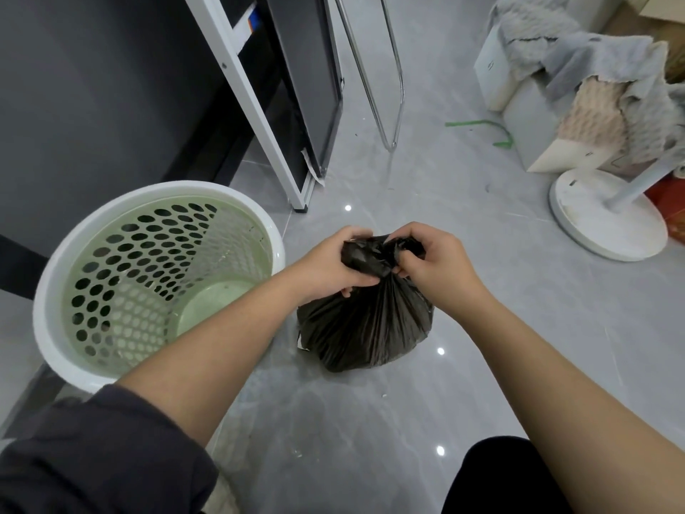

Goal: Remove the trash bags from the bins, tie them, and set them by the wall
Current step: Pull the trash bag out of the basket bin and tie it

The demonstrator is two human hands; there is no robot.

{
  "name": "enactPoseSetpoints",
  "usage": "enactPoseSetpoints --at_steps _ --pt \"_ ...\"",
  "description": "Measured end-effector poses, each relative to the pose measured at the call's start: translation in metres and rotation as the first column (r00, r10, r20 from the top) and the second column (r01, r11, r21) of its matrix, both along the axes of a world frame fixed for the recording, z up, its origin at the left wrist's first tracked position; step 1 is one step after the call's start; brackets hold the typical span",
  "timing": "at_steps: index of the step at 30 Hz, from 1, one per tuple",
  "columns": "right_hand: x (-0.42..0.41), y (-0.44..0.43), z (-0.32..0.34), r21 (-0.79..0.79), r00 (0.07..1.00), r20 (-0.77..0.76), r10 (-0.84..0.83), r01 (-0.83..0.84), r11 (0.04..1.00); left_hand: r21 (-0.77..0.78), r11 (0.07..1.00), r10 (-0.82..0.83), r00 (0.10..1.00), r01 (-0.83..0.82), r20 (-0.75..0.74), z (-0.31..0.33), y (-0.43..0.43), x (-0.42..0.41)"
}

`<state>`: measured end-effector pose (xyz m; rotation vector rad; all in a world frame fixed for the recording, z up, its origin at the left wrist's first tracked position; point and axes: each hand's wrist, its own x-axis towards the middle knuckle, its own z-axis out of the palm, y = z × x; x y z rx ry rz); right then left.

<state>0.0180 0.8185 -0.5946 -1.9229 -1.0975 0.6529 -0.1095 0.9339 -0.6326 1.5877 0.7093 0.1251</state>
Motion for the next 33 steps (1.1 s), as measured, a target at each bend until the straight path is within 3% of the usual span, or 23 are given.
enactPoseSetpoints --at_steps 4,10,23,30,33 --pt "-0.003 -0.001 0.002 0.026 1.000 0.018 -0.018 0.017 1.000 -0.019 0.995 -0.095 0.995 0.095 0.013 -0.008 -0.007 0.006" --pt "-0.003 -0.007 0.005 0.045 0.997 -0.075 -0.016 0.019 0.999 0.096 0.994 -0.039 0.998 0.043 -0.050 -0.007 -0.012 0.018" --pt "0.011 -0.013 0.005 0.101 0.988 -0.153 0.026 -0.011 0.995 -0.012 0.989 -0.145 0.986 0.146 0.077 -0.011 -0.027 0.025" --pt "0.018 -0.015 0.008 0.136 0.980 -0.200 0.005 0.023 0.991 -0.189 0.947 -0.235 0.961 0.260 0.146 -0.011 -0.031 0.018" --pt "0.018 -0.015 0.010 0.139 0.977 -0.210 0.026 0.003 0.990 -0.094 0.975 -0.194 0.976 0.203 0.099 -0.011 -0.040 0.028"
